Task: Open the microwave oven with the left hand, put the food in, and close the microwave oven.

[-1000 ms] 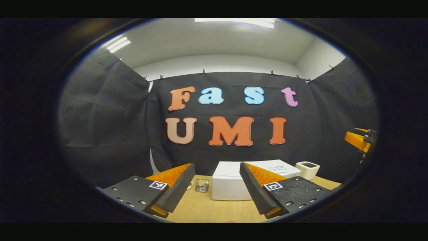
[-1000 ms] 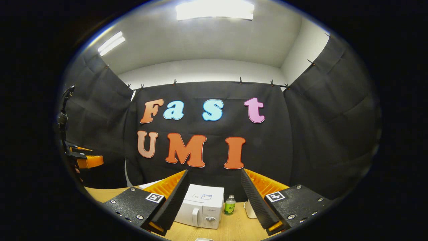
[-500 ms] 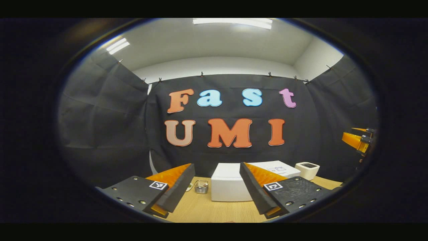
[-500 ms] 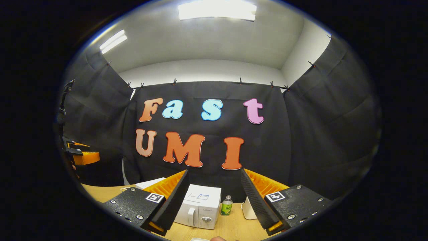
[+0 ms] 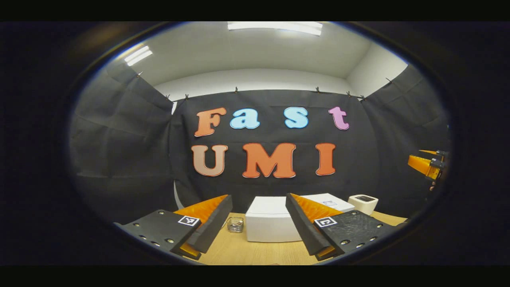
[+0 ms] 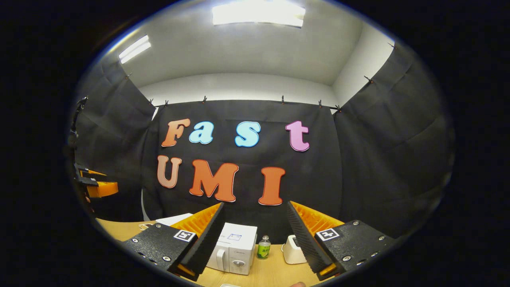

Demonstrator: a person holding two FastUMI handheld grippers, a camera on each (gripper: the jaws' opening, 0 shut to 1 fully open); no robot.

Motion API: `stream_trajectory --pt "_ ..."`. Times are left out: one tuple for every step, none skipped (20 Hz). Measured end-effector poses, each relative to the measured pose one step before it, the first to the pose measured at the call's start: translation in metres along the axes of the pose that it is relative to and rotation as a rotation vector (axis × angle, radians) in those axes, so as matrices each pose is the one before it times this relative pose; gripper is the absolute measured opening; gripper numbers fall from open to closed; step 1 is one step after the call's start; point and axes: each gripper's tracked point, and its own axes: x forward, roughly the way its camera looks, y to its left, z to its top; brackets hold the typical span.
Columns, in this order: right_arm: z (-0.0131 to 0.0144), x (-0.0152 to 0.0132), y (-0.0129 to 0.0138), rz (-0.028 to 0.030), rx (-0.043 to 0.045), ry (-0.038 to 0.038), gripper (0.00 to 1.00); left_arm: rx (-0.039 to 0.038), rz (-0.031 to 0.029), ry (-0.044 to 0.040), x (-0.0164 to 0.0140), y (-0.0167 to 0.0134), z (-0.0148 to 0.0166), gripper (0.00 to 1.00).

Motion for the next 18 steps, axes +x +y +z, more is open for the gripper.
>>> stream_trajectory --pt "-0.00022 -0.00099 0.00171 0.00635 0.01536 0.00456 0.94 -0.00163 -0.00679 0.00568 0.00265 -0.00317 -0.00393 0.92" --pt "-0.00404 0.00021 0.00081 0.01109 0.01293 0.00607 0.94 -0.00206 -0.00804 0.00627 0.0013 -0.00448 -0.00373 0.92" --pt "-0.00368 -0.00003 -0.00015 0.00635 0.01311 0.01165 0.94 -0.00302 -0.00867 0.00624 0.00147 -0.00577 -0.00498 0.92" --pt "-0.00399 0.00054 -0.00131 0.0016 0.00731 0.00743 0.94 -0.00233 -0.01036 0.00901 0.00244 -0.00523 -0.00682 0.92" --pt "-0.00304 -0.00041 -0.00098 0.00351 -0.0004 0.00228 0.96 0.00096 -0.01443 0.00664 0.00229 -0.00693 -0.00635 0.88" --pt "-0.00271 -0.00005 -0.00142 -0.00096 -0.00255 0.00052 0.94 0.00232 -0.01232 0.00667 0.00232 -0.00741 -0.0061 0.88" --pt "-0.00328 -0.0003 -0.00296 -0.0048 -0.0042 0.0008 0.94 0.00222 -0.01059 0.00158 0.0027 -0.00618 -0.00659 0.88" --pt "-0.00401 -0.00088 -0.00147 -0.00349 -0.00575 -0.00011 0.94 -0.0027 -0.00803 0.00012 0.00217 -0.00712 -0.00616 0.91" --pt "-0.00372 -0.00124 -0.00157 -0.00363 -0.00492 -0.0003 0.94 -0.00525 -0.01219 0.00019 0.00207 -0.00716 -0.00731 0.88" --pt "-0.00508 -0.00205 -0.00231 -0.00312 -0.00544 0.00182 0.96 -0.00342 -0.01586 0.00057 0.00268 -0.00879 -0.00816 0.88" --pt "-0.00609 -0.00131 -0.00121 0.00082 -0.005 0.00469 0.96 0.00021 -0.01211 0.00154 0.00223 -0.00845 -0.00896 0.88" --pt "-0.00757 -0.00185 -0.00167 -0.00139 -0.00089 0.00619 0.96 0.0012 -0.00978 0.006 0.00388 -0.00762 -0.01041 0.88" --pt "-0.00823 -0.00143 -0.00101 -0.00036 -0.00224 0.01105 0.94 -0.0004 -0.01028 0.0069 0.00359 -0.00757 -0.01057 0.88" --pt "-0.00894 -0.00204 -0.00171 0.00243 -0.00356 0.00947 0.94 -0.00211 -0.01177 0.00234 0.00389 -0.0088 -0.00891 0.88" --pt "-0.00848 -0.00096 -0.00132 -0.00317 -0.00481 0.01114 0.94 -0.00332 -0.01303 0.00851 0.00445 -0.00761 -0.01193 0.88" --pt "-0.00873 -0.00088 -0.00229 -0.00365 -0.00706 0.00974 0.94 -0.00536 -0.01808 0.01145 0.00515 -0.00888 -0.01231 0.88" --pt "-0.00816 -0.00125 -0.00314 -0.00579 -0.00984 0.00963 0.94 -0.00617 -0.02531 0.01678 0.00453 -0.01183 -0.01366 0.88" --pt "-0.00893 -0.00238 -0.00423 -0.00903 -0.00781 0.00971 0.94 -0.00814 -0.02851 0.02085 0.00523 -0.01207 -0.0143 0.88"
